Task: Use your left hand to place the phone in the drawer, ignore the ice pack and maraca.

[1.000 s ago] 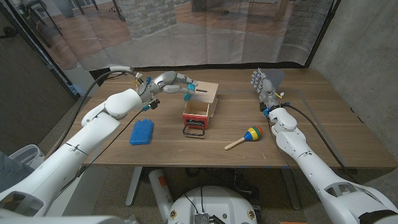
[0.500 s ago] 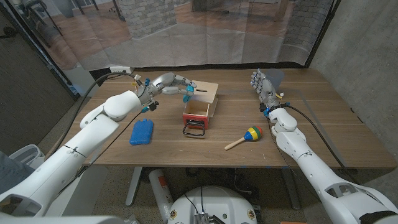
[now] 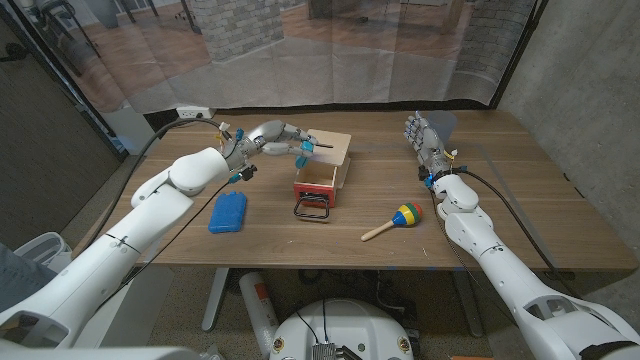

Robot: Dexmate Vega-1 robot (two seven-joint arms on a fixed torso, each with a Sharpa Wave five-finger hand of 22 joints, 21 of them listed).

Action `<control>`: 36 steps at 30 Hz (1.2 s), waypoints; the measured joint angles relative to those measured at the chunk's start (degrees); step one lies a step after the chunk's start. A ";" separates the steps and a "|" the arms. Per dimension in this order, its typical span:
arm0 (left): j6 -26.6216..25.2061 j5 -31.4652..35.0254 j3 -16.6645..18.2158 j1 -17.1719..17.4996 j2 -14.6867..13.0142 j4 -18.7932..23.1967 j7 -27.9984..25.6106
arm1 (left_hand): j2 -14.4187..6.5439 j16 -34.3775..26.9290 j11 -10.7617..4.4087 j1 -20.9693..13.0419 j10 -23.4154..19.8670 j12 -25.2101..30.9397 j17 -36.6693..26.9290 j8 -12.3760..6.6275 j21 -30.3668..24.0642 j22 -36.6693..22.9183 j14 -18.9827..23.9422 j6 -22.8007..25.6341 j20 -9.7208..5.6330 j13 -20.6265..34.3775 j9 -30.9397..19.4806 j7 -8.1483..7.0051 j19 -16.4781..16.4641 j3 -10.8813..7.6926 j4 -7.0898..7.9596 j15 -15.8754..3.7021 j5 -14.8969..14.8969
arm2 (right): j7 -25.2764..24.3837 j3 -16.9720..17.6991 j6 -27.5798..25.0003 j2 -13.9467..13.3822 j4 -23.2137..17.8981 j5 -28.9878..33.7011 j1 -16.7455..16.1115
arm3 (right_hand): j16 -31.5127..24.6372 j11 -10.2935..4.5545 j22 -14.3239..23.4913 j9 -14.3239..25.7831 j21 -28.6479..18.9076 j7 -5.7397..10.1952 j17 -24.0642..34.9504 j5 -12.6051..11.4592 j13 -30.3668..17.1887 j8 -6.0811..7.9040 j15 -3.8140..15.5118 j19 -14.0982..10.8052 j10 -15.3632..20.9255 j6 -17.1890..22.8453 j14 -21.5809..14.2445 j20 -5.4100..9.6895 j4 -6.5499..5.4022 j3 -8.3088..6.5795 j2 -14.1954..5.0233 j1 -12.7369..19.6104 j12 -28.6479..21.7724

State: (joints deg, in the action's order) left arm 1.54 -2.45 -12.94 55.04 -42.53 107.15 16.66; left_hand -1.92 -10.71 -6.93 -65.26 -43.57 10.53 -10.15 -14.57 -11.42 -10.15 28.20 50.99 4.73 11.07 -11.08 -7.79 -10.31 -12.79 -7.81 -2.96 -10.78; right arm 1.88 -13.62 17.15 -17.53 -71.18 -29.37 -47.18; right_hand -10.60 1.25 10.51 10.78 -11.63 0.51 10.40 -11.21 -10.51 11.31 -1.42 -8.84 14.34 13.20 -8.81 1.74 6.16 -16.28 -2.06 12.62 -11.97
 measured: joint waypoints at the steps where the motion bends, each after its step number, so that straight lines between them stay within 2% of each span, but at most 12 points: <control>1: -0.11 0.00 -0.02 0.15 -0.16 0.00 0.03 | 0.00 0.00 0.00 0.00 0.00 0.00 0.00 0.00 0.00 0.00 0.00 0.00 0.00 0.00 0.00 0.00 0.00 0.00 0.00 0.00 -0.09 | -0.03 0.00 -0.02 0.00 0.00 0.00 0.00 | 0.00 0.00 0.00 0.00 0.00 0.00 0.00 0.00 0.00 0.00 0.00 0.00 0.00 0.00 0.00 0.00 0.00 0.00 0.00 0.00 0.00; 10: -0.94 0.05 0.05 0.62 -0.61 0.45 0.09 | 0.00 0.00 0.00 0.00 0.00 0.00 0.00 0.00 0.00 0.00 -0.12 0.00 0.30 -0.02 0.00 0.00 0.31 0.00 0.00 0.12 -0.14 | 0.17 -0.27 -0.02 0.53 1.09 0.06 0.61 | 0.00 0.00 0.00 0.00 0.00 0.00 0.00 0.00 0.00 0.00 0.00 0.00 0.00 0.00 0.00 0.00 0.00 0.00 0.00 0.00 0.00; 17: -1.39 -0.05 0.33 0.88 -0.94 0.92 0.30 | 0.04 0.00 0.00 0.04 0.00 0.00 0.00 0.88 0.23 0.00 -1.10 -1.38 0.94 -0.04 0.01 -0.31 0.94 0.00 0.00 0.18 -0.14 | 0.48 -0.40 0.31 0.92 1.90 0.12 1.03 | 0.00 0.00 0.00 0.00 0.00 0.00 0.00 0.00 0.00 0.00 0.00 0.00 0.00 0.00 0.00 0.00 0.00 0.00 0.00 0.00 0.00; 24: -1.50 -0.26 0.35 0.91 -1.02 1.05 0.57 | 1.17 -0.01 0.39 1.68 -0.42 -0.03 -0.13 1.74 0.23 0.00 -2.18 -3.10 1.67 -0.01 0.01 -0.60 1.62 0.55 0.54 0.29 -0.52 | 0.75 -0.40 0.53 1.05 2.30 0.15 1.19 | 0.00 -0.01 0.00 0.00 0.00 0.00 0.00 0.00 0.00 0.00 0.00 0.00 0.00 0.00 0.00 0.00 0.00 0.00 0.00 0.00 0.00; 27: -1.50 -0.46 0.35 0.91 -1.02 1.06 0.73 | 1.69 -0.01 0.33 2.62 -0.38 -0.39 -0.13 2.35 0.23 0.00 -2.78 -4.57 1.98 0.06 0.01 -0.39 1.55 0.92 1.27 0.33 -0.54 | 0.78 -0.31 0.55 1.05 2.31 0.15 1.19 | 0.00 0.00 0.00 0.00 0.00 0.00 0.00 0.00 0.00 0.00 0.00 0.00 -0.01 0.00 0.00 0.00 0.00 0.00 0.00 0.00 0.00; 29: -1.51 -0.58 0.35 0.91 -1.02 1.06 0.87 | 2.17 -0.01 -0.18 3.13 0.13 -0.40 -0.13 2.40 0.23 0.00 -2.89 -5.06 2.26 0.08 0.01 -0.51 1.84 0.47 2.07 0.39 -0.64 | 0.78 -0.26 0.55 1.04 2.31 0.15 1.18 | 0.00 -0.01 0.00 0.00 0.00 0.00 0.00 0.00 0.00 0.00 0.00 0.00 -0.01 0.00 0.00 0.00 0.00 0.00 0.00 0.00 0.00; 34: -1.51 -0.86 0.09 0.75 -0.92 1.06 1.17 | 2.74 -0.01 -1.09 5.04 1.01 -0.39 -0.13 2.94 0.23 0.00 -3.94 -6.40 2.57 0.16 0.02 -0.19 2.15 1.25 3.02 0.37 -1.05 | 0.85 -0.09 0.56 0.91 2.19 0.13 0.89 | 0.00 -0.01 0.00 0.00 0.00 0.00 0.00 0.00 0.00 0.00 0.00 0.00 -0.01 0.00 0.00 0.00 0.00 0.00 0.00 0.00 0.00; 36: -1.49 -0.94 -0.03 0.62 -0.87 0.97 1.29 | 3.04 -0.01 -2.03 5.48 0.51 -0.39 -0.13 2.94 0.23 0.00 -4.08 -6.70 2.81 0.18 0.02 -0.30 2.39 1.46 3.23 0.53 -1.06 | 0.85 -0.04 0.57 0.83 2.07 0.11 0.77 | 0.00 -0.01 0.00 0.00 0.00 0.00 0.00 0.00 0.00 0.00 0.00 0.00 -0.01 0.00 0.00 0.00 0.00 0.00 0.00 0.00 0.00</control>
State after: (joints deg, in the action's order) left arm 0.04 -3.39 -12.98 55.66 -43.40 108.12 17.95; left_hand 1.12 -10.72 -8.96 -59.78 -43.05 10.14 -10.28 -11.64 -11.19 -10.15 24.12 44.29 7.54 11.25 -11.06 -8.10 -7.92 -11.33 -4.57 -2.43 -11.84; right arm 2.73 -13.66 17.71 -16.70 -69.11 -29.26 -46.41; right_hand -10.60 1.24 10.51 10.78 -11.63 0.51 10.40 -11.21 -10.51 11.31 -1.42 -8.84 14.33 13.20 -8.81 1.74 6.16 -16.28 -2.06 12.62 -11.97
